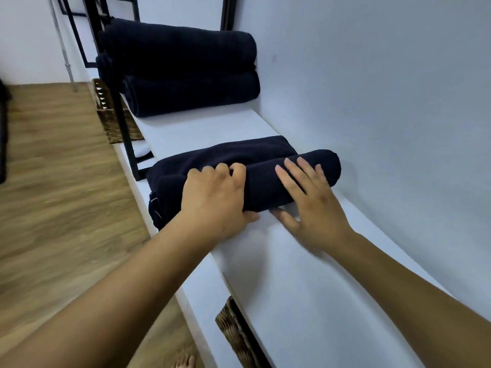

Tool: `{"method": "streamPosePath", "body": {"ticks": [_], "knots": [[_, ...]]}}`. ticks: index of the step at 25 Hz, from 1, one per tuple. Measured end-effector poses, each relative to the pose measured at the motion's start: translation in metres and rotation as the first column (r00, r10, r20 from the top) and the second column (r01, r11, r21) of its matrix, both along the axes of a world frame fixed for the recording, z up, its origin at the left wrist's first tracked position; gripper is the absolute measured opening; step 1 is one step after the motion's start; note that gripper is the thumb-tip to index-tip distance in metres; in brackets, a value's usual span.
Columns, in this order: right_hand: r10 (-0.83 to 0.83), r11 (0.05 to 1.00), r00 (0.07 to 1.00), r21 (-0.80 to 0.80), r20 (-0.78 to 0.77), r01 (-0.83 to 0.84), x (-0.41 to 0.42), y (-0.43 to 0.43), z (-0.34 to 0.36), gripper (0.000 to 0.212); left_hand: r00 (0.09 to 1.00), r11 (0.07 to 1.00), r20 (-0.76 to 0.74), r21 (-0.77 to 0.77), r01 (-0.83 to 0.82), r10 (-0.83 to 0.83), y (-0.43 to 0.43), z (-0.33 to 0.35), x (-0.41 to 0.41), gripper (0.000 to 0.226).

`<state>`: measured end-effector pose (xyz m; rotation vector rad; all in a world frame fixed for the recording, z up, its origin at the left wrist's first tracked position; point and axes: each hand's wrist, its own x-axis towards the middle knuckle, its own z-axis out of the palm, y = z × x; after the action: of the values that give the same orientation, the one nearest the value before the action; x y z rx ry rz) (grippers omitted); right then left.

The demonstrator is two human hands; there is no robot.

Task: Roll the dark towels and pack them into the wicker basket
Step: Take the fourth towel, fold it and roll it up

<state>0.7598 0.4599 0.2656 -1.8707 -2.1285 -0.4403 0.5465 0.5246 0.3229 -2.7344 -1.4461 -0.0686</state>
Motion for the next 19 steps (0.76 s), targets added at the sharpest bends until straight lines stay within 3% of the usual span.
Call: {"method": "streamPosePath", "body": {"ticks": [3, 6, 10, 14, 19], "knots": [[0.024, 0.997, 0.999, -0.068, 0.025, -0.022, 0.005, 0.019, 0.006, 0.084, 0.997, 0.997, -0.077, 0.069, -0.027, 0.032, -0.044, 0.001, 0.007, 0.100], [0.052, 0.989, 0.998, -0.141, 0.037, -0.046, 0.006, 0.041, 0.021, 0.087, 0.997, 0.998, -0.055, 0.038, -0.046, 0.048, -0.067, -0.016, 0.020, 0.104], [0.004, 0.947, 0.998, -0.319, 0.070, 0.019, -0.002, 0.071, 0.040, 0.094, 0.997, 0.975, -0.011, 0.207, -0.078, 0.082, -0.035, -0.042, 0.015, 0.105], [0.012, 0.920, 0.997, -0.391, 0.076, 0.019, -0.009, 0.092, 0.054, 0.085, 0.989, 0.964, -0.075, 0.242, -0.108, 0.130, -0.013, -0.043, 0.022, 0.103], [-0.129, 0.729, 0.992, -0.680, -0.015, 0.084, -0.017, 0.111, 0.087, 0.070, 0.976, 0.955, -0.121, 0.256, -0.148, 0.184, 0.019, -0.027, 0.017, 0.099]]}}
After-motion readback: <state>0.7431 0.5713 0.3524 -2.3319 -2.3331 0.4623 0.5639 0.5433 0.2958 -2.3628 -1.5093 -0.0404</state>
